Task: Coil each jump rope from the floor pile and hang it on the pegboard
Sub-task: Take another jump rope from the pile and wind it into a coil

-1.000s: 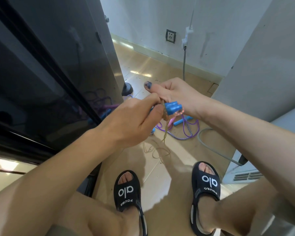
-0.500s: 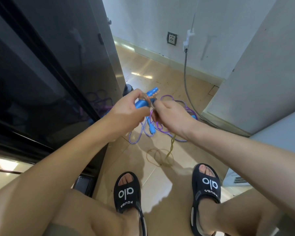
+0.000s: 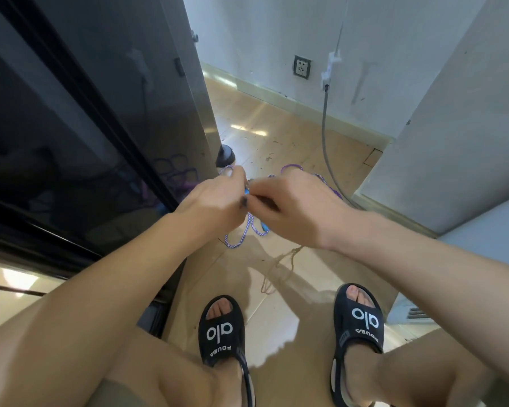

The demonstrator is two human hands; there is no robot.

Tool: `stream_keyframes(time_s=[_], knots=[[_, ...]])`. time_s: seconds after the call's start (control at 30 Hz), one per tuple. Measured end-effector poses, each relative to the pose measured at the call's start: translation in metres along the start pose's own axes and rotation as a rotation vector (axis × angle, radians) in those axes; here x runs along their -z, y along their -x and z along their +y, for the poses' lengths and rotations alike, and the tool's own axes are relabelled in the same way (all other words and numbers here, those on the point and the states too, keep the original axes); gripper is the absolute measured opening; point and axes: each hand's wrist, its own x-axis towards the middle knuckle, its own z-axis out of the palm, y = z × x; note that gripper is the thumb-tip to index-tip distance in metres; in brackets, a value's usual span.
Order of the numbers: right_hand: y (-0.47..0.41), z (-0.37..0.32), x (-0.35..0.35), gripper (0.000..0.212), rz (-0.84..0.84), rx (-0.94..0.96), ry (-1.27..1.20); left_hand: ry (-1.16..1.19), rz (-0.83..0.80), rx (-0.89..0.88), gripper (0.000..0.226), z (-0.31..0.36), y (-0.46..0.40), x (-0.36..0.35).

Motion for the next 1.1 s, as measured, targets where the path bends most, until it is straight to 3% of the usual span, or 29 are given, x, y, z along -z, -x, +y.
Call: stream_keyframes(time_s=[0.17,0.27,0.37,0.53,0.73,0.93,1.1], knots=[[-0.014,0.022,0.019,0.037,-0.048,-0.015,-0.132,-0.253,0.055,-0.219,0.015,0.013,0.006,-0.007],[-0.017,0.022,0.021,0.039,-0.09,-0.018,-0.182,-0.208,0.044,-0.269,0.015,0.02,0.014,-0.003],[-0.019,0.024,0.025,0.041,-0.138,-0.124,-0.332,0.008,0.067,-0.232,0.016,0.018,0.02,0.007],[-0.016,0.022,0.019,0.04,-0.208,-0.244,-0.466,0.114,0.155,-0.258,0.029,0.016,0.027,0.011],[-0.016,0.019,0.019,0.043,-0.059,-0.28,-0.447,0.229,0.284,-0.21,0.034,0.017,0.021,0.012],[-0.012,0.018,0.009,0.043,-0.011,-0.268,-0.425,0.127,0.129,-0.249,0.022,0.012,0.02,0.006],[-0.014,0.017,0.014,0.043,0.005,-0.24,-0.444,-0.117,0.133,-0.138,0.022,0.015,0.021,0.017]])
